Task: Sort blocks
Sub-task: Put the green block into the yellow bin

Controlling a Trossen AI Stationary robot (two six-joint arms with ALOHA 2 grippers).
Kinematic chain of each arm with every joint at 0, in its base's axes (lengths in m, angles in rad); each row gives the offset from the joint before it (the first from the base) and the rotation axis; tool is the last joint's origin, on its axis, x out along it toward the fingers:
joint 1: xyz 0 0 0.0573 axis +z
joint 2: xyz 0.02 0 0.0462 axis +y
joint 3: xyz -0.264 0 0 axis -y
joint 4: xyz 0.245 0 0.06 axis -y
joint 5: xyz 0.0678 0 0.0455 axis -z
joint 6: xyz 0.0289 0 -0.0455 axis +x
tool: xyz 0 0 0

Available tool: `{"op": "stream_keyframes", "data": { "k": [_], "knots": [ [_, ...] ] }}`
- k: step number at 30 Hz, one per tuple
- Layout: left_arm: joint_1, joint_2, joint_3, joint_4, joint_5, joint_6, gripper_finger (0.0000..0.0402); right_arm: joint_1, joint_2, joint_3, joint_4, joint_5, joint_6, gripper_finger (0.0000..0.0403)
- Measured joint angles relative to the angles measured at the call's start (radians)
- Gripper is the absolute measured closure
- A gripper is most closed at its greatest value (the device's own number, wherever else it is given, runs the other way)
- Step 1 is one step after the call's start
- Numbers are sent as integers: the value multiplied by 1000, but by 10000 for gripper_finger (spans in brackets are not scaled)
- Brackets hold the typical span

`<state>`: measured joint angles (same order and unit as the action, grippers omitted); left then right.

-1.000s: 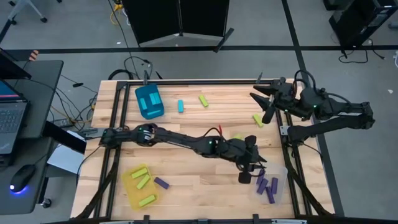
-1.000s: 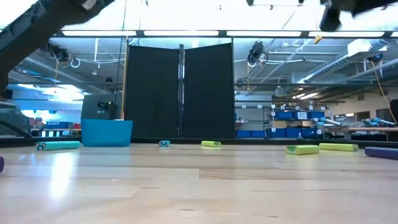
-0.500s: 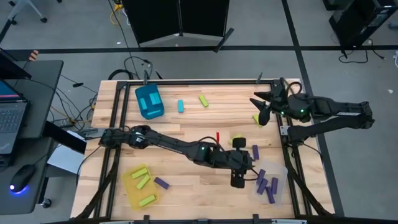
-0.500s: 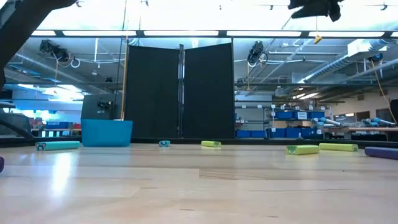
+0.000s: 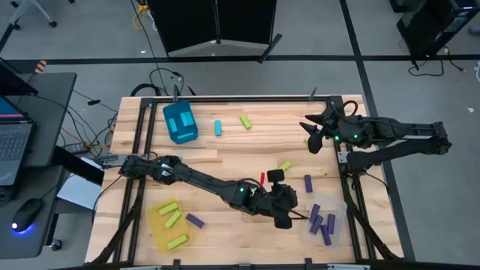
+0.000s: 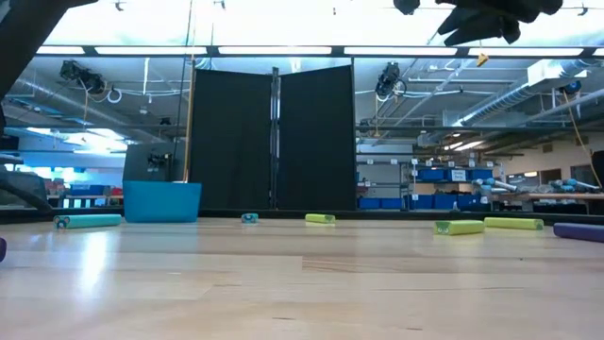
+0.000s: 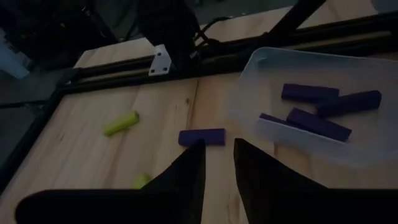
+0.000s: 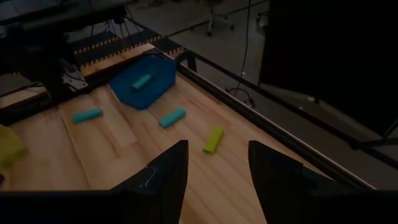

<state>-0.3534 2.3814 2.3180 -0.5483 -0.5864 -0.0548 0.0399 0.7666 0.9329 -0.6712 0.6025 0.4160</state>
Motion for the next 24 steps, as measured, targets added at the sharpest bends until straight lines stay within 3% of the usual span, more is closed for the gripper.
{"op": "stream_keyframes", "data": {
  "k": [5,8,12,15,19,24],
  "knots": [
    [3,-2,-15,44,26,-2,312,0,0,0,-4,0,-4,224],
    [12,-34,-121,161,83,5,312,0,0,0,-4,0,-11,224],
    [43,-172,-455,578,217,20,312,0,-1,0,-2,0,-18,224],
    [67,-303,-746,858,249,18,312,0,-1,0,3,0,-24,224],
    [94,-479,-1056,1043,251,-1,312,0,4,0,-3,-21,13,224],
    [114,-661,-1322,1150,239,-25,312,1,66,0,-107,-133,129,224]
  ]
}}
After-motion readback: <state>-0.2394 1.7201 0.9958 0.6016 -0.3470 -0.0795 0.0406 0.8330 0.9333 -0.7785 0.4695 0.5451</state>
